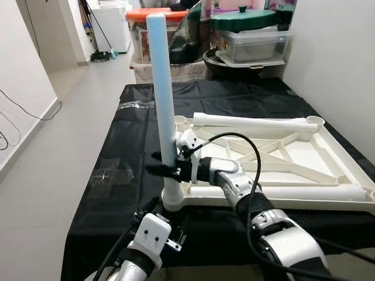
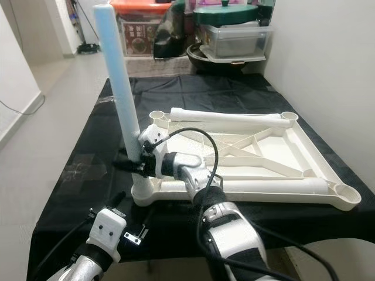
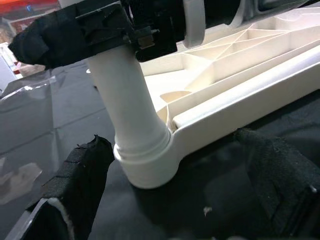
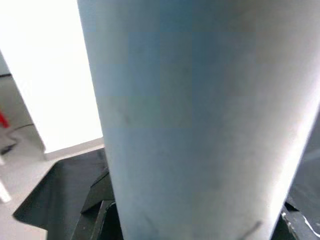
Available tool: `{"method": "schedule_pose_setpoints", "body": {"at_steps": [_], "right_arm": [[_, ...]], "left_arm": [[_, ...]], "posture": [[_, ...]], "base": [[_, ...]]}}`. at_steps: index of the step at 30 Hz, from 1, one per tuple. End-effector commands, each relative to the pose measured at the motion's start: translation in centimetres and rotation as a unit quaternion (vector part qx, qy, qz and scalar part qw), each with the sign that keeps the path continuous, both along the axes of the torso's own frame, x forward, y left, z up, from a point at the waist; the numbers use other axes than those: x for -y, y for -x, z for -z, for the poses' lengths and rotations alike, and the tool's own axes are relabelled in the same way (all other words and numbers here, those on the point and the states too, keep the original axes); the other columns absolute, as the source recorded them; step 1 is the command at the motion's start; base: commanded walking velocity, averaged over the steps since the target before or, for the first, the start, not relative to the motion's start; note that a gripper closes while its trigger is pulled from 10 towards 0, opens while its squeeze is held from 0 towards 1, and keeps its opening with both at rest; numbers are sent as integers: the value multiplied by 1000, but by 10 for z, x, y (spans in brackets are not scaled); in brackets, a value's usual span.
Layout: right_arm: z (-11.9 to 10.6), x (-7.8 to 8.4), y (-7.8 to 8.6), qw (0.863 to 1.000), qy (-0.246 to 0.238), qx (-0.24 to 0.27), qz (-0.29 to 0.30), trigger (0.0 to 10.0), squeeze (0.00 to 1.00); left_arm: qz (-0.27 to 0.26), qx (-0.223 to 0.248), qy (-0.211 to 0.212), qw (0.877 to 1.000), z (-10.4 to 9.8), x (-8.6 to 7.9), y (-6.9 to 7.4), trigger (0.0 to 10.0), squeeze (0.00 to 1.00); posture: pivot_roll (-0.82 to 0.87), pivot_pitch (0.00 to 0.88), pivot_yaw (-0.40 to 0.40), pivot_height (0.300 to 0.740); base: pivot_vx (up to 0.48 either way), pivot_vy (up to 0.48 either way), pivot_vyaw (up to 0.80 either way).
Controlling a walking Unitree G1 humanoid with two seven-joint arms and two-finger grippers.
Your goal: Building children table
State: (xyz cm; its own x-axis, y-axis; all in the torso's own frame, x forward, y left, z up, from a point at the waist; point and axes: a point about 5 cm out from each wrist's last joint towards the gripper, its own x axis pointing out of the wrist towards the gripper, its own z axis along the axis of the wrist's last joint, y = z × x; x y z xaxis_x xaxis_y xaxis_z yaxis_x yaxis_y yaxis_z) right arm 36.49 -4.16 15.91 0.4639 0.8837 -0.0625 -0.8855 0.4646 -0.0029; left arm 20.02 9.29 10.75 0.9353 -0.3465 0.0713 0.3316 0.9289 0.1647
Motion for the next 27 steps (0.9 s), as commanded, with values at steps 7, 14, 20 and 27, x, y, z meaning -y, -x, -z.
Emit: {"method": "schedule_pose_setpoints", "body": {"at_steps": [7,14,20,27], "right_arm": [[14,48,-9,897,-35,-14,441,0,0],[22,39,11,827,-69,-69,554,0,0],[20,29,13,820,-71,-79,563,0,0],[1,18,12,869,-124,-27,478,10000,800]], "left_arm": [[4,-10,-6,1000,5,-1,2,10000,0],[4,-10,-7,1000,6,-2,2,10000,0],[4,-10,-7,1000,6,-1,2,10000,0],[3,-10,-6,1000,6,-2,1,10000,0]], "posture": [[0,0,1,740],[6,0,-5,740],[6,0,-5,740],[2,0,-5,740]], "base": [[0,0,0],[0,0,0],[0,0,0],[0,0,0]]}}
